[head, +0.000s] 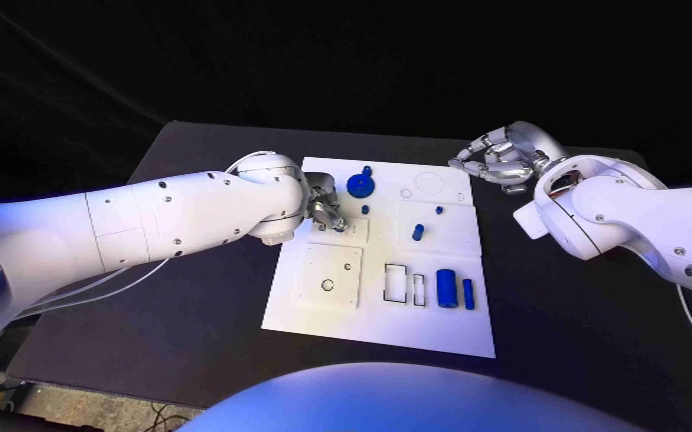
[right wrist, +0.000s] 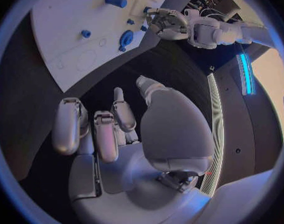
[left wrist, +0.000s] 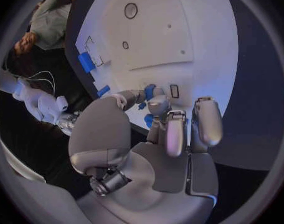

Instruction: Assemble the parts on the task board

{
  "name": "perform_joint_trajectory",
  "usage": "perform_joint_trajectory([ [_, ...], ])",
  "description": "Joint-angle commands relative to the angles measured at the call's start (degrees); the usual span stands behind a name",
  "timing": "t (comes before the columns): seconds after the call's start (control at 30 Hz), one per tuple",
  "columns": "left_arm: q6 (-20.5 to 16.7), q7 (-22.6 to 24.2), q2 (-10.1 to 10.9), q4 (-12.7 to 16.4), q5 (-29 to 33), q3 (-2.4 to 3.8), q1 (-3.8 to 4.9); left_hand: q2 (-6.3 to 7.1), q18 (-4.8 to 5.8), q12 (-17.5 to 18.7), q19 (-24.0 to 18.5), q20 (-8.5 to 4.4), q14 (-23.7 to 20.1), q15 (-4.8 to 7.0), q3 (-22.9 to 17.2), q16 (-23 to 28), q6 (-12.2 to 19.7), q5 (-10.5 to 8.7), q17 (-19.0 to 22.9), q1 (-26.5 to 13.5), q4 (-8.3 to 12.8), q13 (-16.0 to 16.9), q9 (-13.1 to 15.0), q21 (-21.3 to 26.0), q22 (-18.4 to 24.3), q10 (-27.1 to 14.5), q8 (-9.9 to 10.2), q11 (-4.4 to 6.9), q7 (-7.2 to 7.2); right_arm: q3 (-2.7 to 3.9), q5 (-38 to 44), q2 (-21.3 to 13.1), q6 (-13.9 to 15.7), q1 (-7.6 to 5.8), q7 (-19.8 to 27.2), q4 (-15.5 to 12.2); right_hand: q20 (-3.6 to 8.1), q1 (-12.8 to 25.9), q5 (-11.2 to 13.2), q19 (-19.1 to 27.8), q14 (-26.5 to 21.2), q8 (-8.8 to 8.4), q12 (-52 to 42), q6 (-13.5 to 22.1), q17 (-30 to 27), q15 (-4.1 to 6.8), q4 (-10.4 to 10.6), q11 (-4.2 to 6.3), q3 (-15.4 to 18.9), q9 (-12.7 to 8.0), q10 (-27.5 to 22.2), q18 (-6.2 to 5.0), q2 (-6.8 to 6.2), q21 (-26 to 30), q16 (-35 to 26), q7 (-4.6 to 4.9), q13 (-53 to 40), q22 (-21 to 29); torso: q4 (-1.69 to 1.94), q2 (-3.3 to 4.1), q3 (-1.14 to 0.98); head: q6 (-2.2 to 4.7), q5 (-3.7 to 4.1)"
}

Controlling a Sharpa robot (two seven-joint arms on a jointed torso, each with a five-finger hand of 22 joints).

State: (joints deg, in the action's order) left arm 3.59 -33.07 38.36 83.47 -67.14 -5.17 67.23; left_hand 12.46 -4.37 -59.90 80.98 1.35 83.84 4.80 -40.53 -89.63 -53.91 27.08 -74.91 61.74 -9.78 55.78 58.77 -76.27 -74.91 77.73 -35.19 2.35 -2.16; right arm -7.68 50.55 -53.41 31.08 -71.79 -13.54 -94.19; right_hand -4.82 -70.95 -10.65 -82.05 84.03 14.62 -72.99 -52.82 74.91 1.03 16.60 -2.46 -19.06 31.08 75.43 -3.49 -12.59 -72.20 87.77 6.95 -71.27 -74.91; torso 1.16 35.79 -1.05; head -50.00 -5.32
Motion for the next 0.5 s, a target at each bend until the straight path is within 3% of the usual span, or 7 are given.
perform_joint_trajectory([
  [0.03, 1.5, -0.7, -0.3, -0.2, 0.8, -0.1, -0.13, 0.05, 0.91, -0.2, 0.5, -0.03, 6.2, 0.37, -11.5, -0.4, -0.5, -0.46, -15.1, -0.8, 11.1, 0.1, 0.1, -0.4, -8.6, 0.5, -0.3, -0.03, 0.4, 0.0, 0.3, 0.1, -0.6, 0.04, 0.2, 0.0, -0.02, 0.6, -0.2, 0.4, 4.6, 0.22, 0.1, 0.4, 10.2, 0.4, -0.1, 0.08, 0.3, 0.0, -0.1, -0.38, 0.06, 0.2, -0.3, -0.11, 0.1, -9.1, -0.02, 0.02, -0.04, 0.0, 0.01],
  [0.17, 2.3, -1.1, -0.8, -0.7, 1.7, -0.13, -0.11, -0.09, 0.98, -0.5, 0.7, -0.07, 6.2, 0.48, -11.4, -0.4, -1.0, -1.54, -15.1, -2.9, 10.4, 0.4, 0.3, -0.5, -8.7, 1.1, -0.7, 0.19, 0.81, 0.0, 0.3, 0.1, -0.7, 0.04, 0.2, 0.0, -0.02, 0.6, -0.2, 0.4, 4.6, 0.22, 0.1, 0.4, 10.2, 0.4, -0.1, 0.08, 0.3, 0.0, -0.1, -0.38, 0.06, 0.2, -0.3, -0.11, 0.1, -9.1, 0.02, 0.01, -0.08, 0.0, 0.05],
  [0.5, 3.5, -1.7, -1.4, -1.7, 2.3, -0.14, -0.1, 0.01, 1.13, -0.9, 1.1, -0.18, 6.2, 0.64, -10.8, -0.4, -1.6, -1.86, -15.1, -5.1, 9.6, 0.8, 0.6, -1.0, -9.1, 1.7, -1.1, 0.43, 1.25, 0.0, 0.3, 0.1, -0.6, 0.04, 0.2, 0.0, -0.02, 0.6, -0.2, 0.4, 4.6, 0.22, 0.1, 0.4, 10.2, 0.4, -0.1, 0.08, 0.3, 0.0, -0.1, -0.38, 0.06, 0.2, -0.3, -0.11, 0.1, -9.1, 0.02, 0.0, -0.04, 0.0, 0.26],
])
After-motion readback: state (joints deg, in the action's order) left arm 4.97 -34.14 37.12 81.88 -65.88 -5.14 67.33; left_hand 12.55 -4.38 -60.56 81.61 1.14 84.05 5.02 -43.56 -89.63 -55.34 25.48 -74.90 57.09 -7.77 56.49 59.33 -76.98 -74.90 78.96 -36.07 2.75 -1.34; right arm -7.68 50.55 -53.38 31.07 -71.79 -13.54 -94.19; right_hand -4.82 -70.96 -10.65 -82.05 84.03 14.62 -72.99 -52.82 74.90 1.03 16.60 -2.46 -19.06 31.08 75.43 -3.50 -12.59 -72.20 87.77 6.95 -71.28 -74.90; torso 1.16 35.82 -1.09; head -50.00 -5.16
